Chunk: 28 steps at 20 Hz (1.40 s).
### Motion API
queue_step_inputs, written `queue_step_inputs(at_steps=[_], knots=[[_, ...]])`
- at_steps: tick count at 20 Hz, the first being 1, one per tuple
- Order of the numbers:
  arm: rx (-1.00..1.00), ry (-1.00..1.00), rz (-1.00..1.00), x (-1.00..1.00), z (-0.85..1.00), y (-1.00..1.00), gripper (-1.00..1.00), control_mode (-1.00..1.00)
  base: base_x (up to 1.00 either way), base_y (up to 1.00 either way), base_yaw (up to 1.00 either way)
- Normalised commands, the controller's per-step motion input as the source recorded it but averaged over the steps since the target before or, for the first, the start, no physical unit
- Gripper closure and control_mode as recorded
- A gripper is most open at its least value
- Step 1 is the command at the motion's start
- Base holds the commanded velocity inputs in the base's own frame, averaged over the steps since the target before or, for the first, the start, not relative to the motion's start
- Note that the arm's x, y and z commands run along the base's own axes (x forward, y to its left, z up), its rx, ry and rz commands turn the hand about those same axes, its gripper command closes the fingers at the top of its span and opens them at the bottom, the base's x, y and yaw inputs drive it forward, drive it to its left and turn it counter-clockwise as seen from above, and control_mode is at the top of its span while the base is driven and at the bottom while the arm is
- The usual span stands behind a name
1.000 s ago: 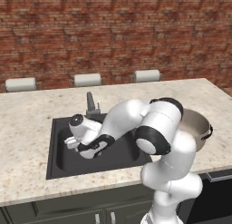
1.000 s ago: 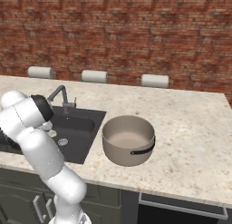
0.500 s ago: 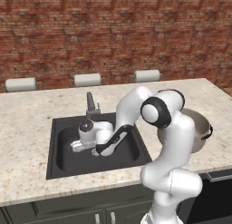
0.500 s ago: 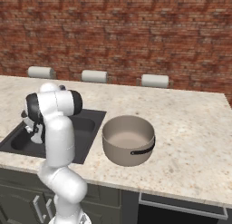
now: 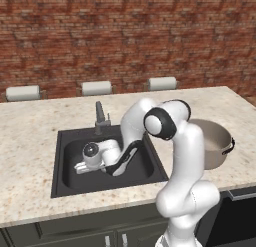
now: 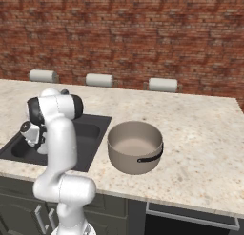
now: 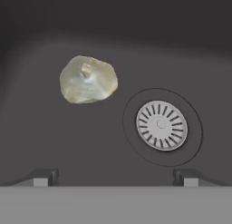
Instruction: Dump the garlic from the pot into the sink. Then turn on the water and wash the garlic. Then turn off the water and put the garlic back in the pot.
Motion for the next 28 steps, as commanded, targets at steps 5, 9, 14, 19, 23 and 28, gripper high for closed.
queue_step_inputs(at_steps=[5,9,14,19,23,28], knots=[[0.01,0.0,0.0,0.51,0.0,0.01,-1.0,-1.0,0.0,0.0,0.0],[0.01,0.0,0.0,0.66,0.0,0.0,-1.0,-1.0,0.0,0.0,0.0],[0.01,0.01,0.0,0.55,-0.05,0.04,-1.0,-1.0,0.0,0.0,0.0],[0.0,0.03,0.0,0.29,-0.16,0.15,-1.0,-1.0,0.0,0.0,0.0],[0.0,0.04,0.0,0.27,-0.19,0.19,-1.0,-1.0,0.0,0.0,0.0],[0.0,0.07,0.0,0.26,-0.2,0.16,-1.0,-1.0,0.0,0.0,0.0]])
